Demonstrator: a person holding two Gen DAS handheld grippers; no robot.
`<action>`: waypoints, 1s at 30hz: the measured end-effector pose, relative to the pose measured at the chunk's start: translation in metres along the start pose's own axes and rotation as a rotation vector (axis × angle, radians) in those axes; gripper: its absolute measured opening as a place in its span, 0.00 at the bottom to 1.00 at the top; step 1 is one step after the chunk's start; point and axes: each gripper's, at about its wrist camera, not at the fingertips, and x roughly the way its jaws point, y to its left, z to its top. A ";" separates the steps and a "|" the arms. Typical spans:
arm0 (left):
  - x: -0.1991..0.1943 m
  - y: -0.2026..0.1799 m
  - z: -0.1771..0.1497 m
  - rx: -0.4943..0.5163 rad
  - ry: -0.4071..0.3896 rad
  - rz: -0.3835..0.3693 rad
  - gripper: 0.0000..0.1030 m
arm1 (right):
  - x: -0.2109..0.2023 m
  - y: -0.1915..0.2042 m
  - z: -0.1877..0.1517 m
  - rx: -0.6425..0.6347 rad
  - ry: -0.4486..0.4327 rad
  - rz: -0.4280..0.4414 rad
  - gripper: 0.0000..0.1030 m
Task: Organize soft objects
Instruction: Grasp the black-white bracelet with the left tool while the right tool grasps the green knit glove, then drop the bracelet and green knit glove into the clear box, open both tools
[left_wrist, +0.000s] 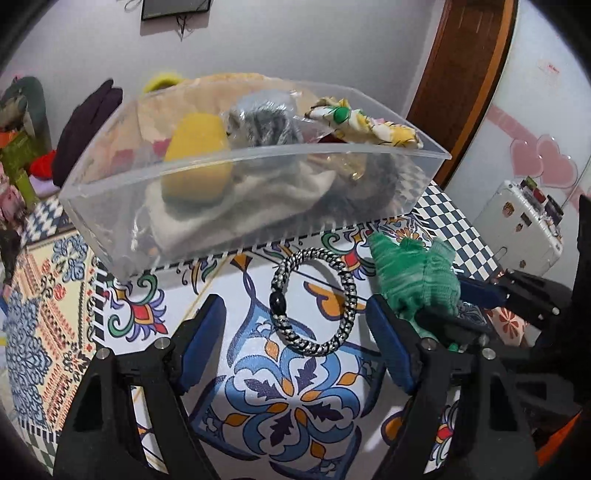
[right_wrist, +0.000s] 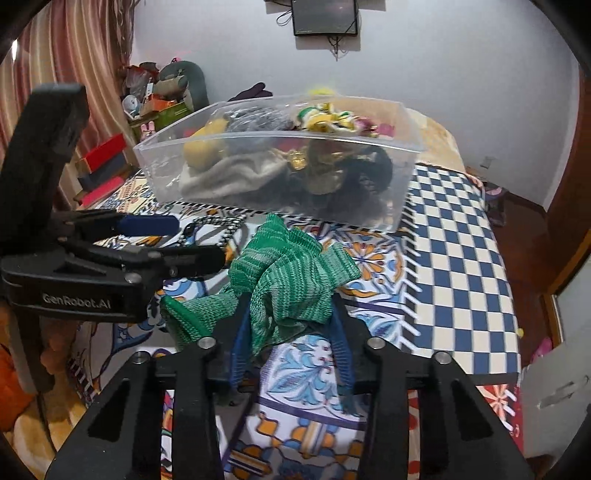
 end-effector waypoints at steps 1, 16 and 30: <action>0.001 -0.002 0.000 0.003 -0.001 0.000 0.70 | 0.000 -0.002 0.002 0.006 -0.003 -0.005 0.29; -0.030 -0.002 -0.002 0.044 -0.069 -0.008 0.19 | -0.029 -0.002 0.020 0.000 -0.103 -0.029 0.17; -0.110 0.016 0.023 0.026 -0.286 0.022 0.16 | -0.058 0.011 0.065 -0.027 -0.278 -0.015 0.17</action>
